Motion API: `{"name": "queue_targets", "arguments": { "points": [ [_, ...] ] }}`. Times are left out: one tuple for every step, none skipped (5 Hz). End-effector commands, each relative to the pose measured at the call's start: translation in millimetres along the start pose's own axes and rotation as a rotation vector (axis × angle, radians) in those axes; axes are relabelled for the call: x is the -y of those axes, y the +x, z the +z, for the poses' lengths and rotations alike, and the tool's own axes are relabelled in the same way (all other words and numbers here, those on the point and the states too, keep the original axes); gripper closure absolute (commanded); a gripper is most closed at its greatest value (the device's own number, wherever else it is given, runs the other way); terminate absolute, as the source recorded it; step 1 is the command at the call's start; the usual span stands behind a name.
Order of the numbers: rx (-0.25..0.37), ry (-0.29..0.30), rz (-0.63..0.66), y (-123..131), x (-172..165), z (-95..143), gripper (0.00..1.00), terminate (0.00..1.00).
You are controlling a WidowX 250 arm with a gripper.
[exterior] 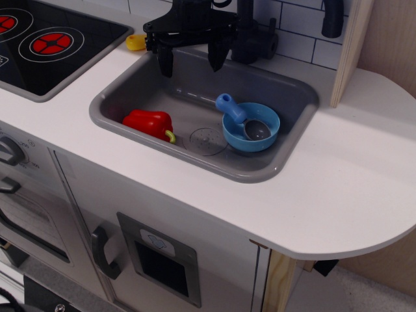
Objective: Take spoon out of bowl sink
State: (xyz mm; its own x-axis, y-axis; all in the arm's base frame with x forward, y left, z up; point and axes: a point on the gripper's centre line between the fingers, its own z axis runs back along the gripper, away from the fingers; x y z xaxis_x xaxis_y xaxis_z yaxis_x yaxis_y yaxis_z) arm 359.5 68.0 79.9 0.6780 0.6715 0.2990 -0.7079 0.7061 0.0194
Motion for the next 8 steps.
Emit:
{"name": "queue_targets", "arguments": {
  "points": [
    [0.0,0.0,0.0,0,0,0,0.0,0.0],
    [0.02,0.022,0.105,-5,22,-9,0.0,0.0],
    [0.066,0.039,0.276,-5,39,-16,0.0,0.0],
    [0.1,0.061,0.381,-6,48,-24,0.0,0.0],
    [0.131,0.107,0.399,-10,52,-34,0.0,0.0],
    [0.156,0.112,0.435,-8,51,-39,0.0,0.0],
    [0.165,0.109,0.455,-8,55,-44,0.0,0.0],
    [0.171,0.125,0.46,-7,59,-47,0.0,0.0]
  ]
}}
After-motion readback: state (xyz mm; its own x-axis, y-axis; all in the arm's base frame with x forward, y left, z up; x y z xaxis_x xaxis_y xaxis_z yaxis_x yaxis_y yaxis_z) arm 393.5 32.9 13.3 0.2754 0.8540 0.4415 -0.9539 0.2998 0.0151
